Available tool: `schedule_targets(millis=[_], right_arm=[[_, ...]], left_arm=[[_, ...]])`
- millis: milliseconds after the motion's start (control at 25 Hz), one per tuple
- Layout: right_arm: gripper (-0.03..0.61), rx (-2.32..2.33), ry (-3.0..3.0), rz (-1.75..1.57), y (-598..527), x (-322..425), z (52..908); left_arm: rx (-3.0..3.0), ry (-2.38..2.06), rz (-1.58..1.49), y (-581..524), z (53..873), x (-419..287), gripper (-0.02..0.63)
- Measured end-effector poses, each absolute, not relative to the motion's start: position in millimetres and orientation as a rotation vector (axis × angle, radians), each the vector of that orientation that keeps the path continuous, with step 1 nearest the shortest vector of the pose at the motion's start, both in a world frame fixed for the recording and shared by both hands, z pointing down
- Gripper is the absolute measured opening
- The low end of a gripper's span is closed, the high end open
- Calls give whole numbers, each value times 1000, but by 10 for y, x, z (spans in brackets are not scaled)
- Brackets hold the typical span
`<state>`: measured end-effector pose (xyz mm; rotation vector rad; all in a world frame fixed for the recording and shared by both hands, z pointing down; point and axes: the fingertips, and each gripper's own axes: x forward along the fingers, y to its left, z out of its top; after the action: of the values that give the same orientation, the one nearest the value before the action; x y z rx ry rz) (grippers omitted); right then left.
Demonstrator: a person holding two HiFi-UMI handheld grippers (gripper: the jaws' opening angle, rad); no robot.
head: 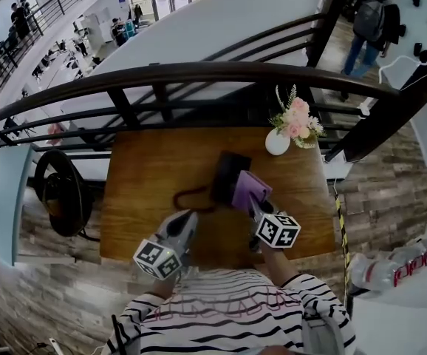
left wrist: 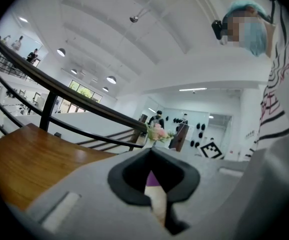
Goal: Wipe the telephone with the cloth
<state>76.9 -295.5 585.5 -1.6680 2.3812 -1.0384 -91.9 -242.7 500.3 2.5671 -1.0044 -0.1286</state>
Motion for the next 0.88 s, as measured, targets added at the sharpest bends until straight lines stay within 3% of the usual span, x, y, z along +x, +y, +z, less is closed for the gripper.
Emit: schedule_targets(millis=[880], right_arm=[[35, -1808, 2189, -905, -1906, 749, 5488]], left_arm=[[2653, -761, -88, -2056, 5018, -1067, 0]])
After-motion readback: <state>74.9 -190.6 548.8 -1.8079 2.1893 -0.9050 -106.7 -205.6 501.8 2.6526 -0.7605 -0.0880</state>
